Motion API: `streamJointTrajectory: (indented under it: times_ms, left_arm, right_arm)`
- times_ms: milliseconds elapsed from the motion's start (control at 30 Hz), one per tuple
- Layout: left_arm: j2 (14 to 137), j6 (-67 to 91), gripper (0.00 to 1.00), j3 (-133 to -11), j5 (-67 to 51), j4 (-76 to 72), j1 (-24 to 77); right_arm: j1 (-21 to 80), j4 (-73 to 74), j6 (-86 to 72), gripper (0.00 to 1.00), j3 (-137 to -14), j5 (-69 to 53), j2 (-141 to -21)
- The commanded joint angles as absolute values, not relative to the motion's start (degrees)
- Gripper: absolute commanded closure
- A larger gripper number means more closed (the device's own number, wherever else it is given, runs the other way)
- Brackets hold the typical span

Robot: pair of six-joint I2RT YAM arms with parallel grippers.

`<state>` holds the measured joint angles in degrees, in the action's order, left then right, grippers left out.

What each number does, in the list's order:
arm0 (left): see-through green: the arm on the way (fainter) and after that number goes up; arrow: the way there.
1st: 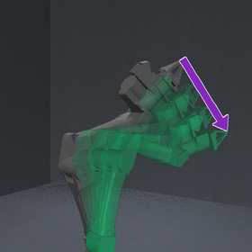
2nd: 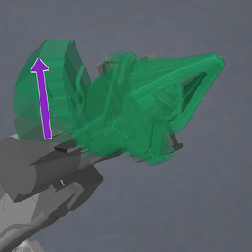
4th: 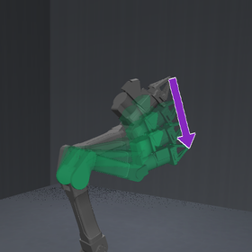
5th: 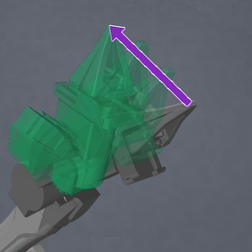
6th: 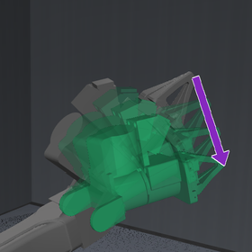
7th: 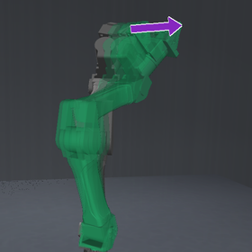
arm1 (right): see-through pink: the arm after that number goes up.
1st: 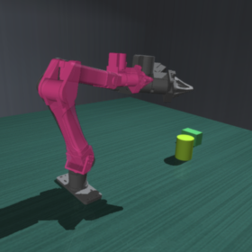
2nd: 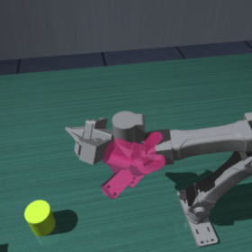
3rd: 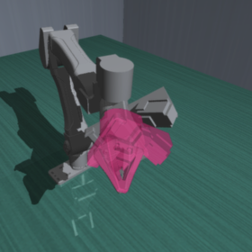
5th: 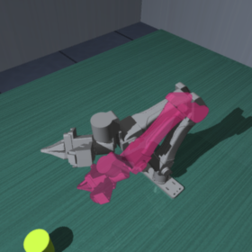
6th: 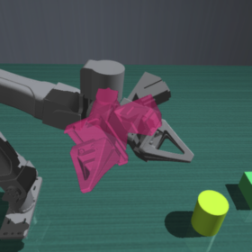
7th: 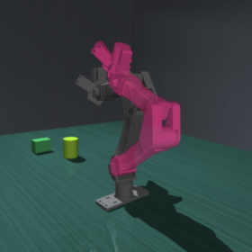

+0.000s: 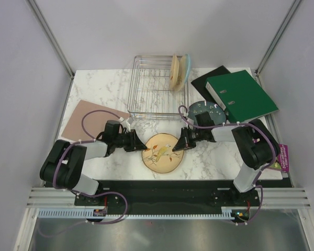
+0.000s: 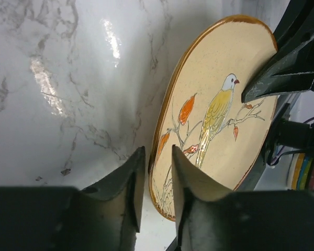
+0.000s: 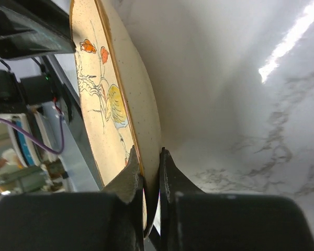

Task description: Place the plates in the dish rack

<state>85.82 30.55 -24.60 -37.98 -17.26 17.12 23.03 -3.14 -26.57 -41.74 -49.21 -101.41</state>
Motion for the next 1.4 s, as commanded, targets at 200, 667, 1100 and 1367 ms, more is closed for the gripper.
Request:
streamJointTrajectory:
  times_ms: [200,667,1100,1367]
  left_arm:
    - [66.99,10.38,0.48,-35.59,-37.09,8.41,12.85]
    - [45.53,4.75,0.36,-38.93,-26.45,15.38,8.26]
    - [38.94,5.27,0.36,-36.56,-27.95,17.05,8.17]
    - [35.95,6.24,0.36,-32.79,-28.92,16.26,8.09]
  right_arm:
    - [26.19,33.52,-2.48,1.0,-58.05,-50.1,-84.91]
    - [32.49,31.56,-8.34,1.0,-109.38,-12.8,-92.79]
    - [45.79,16.18,-0.54,1.0,-137.7,55.18,-118.02]
    - [45.7,0.63,14.05,1.0,-141.85,66.78,-127.96]
